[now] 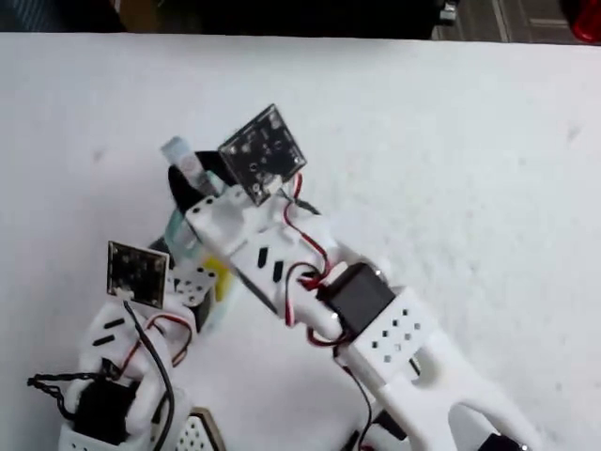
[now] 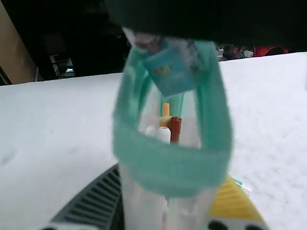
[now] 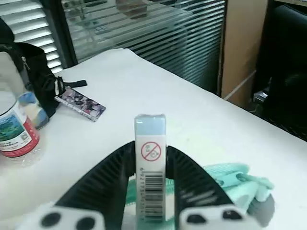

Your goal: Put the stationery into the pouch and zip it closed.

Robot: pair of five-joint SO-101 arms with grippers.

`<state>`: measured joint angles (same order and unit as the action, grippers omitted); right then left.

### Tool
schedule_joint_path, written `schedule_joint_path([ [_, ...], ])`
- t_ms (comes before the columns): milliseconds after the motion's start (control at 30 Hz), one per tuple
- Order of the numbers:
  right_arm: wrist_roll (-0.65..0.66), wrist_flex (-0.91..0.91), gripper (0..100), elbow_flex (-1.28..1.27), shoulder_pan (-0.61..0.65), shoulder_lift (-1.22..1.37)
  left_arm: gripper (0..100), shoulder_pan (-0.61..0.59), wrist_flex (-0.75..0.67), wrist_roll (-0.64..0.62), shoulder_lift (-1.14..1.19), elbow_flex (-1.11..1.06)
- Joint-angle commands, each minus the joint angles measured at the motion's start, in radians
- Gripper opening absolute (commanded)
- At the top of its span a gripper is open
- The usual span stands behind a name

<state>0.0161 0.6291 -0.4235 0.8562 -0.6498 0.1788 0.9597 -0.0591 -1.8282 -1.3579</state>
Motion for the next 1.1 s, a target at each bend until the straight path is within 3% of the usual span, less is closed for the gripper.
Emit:
schedule_joint_path([
  [0, -0.005, -0.058, 1.6, -0.012, 0.031, 0.005, 20, 0.01, -0.012, 0.008, 0.001, 0.012],
  [267, -0.003, -0.05, 1.6, -0.068, 0.028, -0.01, 20, -0.002, -0.011, 0.006, 0.001, 0.012],
  [500, -0.002, 0.067, 2.6, -0.069, 0.016, -0.134, 20, -0.065, -0.025, 0.003, 0.001, 0.012],
  [733, -0.002, 0.202, 28.0, -0.063, -0.005, -0.157, 20, -0.065, -0.025, 0.003, 0.001, 0.012],
  [1067, -0.002, 0.248, 21.4, 0.084, -0.081, -0.243, 20, -0.062, -0.025, 0.003, 0.001, 0.012],
])
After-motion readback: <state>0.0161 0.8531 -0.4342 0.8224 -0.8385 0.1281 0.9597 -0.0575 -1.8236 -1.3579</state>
